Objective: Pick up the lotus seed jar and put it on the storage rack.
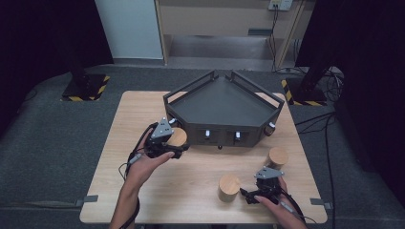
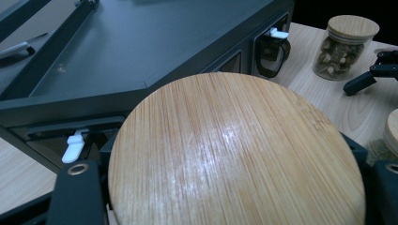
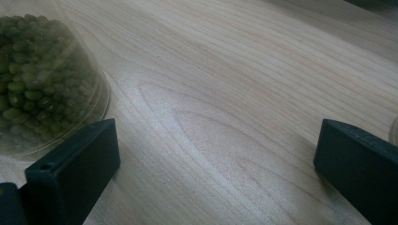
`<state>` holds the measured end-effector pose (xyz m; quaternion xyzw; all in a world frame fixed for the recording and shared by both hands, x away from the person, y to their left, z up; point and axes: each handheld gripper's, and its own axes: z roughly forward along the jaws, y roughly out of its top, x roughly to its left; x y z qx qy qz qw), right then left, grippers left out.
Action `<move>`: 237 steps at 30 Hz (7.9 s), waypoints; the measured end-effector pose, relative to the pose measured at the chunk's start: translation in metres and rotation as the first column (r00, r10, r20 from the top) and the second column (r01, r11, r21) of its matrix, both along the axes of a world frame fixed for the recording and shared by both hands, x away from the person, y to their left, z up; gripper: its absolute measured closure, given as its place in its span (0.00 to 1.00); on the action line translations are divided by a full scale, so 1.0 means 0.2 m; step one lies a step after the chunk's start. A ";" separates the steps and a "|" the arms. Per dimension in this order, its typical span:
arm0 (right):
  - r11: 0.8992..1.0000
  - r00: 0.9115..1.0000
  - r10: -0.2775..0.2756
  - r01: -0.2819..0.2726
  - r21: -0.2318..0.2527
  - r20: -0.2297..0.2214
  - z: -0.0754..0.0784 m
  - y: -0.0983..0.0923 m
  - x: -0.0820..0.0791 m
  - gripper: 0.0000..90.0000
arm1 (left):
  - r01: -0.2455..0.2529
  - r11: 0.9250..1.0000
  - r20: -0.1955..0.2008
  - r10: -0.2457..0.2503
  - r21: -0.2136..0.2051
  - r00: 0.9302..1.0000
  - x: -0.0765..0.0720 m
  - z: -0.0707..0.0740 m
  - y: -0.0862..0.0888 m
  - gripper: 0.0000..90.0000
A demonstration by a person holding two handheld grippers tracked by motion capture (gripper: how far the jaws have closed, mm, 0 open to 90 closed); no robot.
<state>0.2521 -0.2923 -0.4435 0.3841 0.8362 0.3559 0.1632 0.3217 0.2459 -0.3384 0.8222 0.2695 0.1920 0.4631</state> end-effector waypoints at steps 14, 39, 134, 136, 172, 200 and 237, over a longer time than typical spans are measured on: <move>1.000 1.000 0.001 -0.001 0.001 -0.001 0.00 0.00 0.00 0.01 | 0.039 0.999 -0.001 -0.039 0.006 0.999 0.07 0.04 -0.01 0.27; 1.000 1.000 0.001 -0.001 0.001 -0.002 0.00 0.00 0.00 0.01 | 0.094 0.995 0.012 -0.094 0.024 0.995 0.22 0.20 -0.09 0.27; 1.000 1.000 0.005 -0.005 0.002 -0.003 0.00 -0.01 -0.01 0.01 | 0.080 0.996 0.015 -0.081 0.048 0.997 0.72 0.31 -0.39 0.27; 1.000 1.000 0.004 -0.004 0.003 -0.002 0.00 -0.01 -0.01 0.01 | 0.076 0.996 0.012 -0.077 0.048 0.997 0.72 0.30 -0.38 0.27; 1.000 1.000 0.006 -0.006 0.002 0.000 0.00 -0.01 -0.01 0.01 | 0.024 1.000 -0.074 -0.024 -0.003 0.997 0.75 0.13 -0.29 0.27; 1.000 1.000 0.004 -0.004 0.004 -0.001 0.00 -0.01 -0.01 0.01 | -0.052 0.997 -0.025 0.053 0.055 0.998 0.54 0.18 -0.22 0.05; 1.000 1.000 -0.001 0.001 0.001 -0.003 0.00 -0.01 -0.01 0.01 | -0.135 0.990 -0.037 0.136 0.031 0.990 0.16 0.08 -0.06 0.03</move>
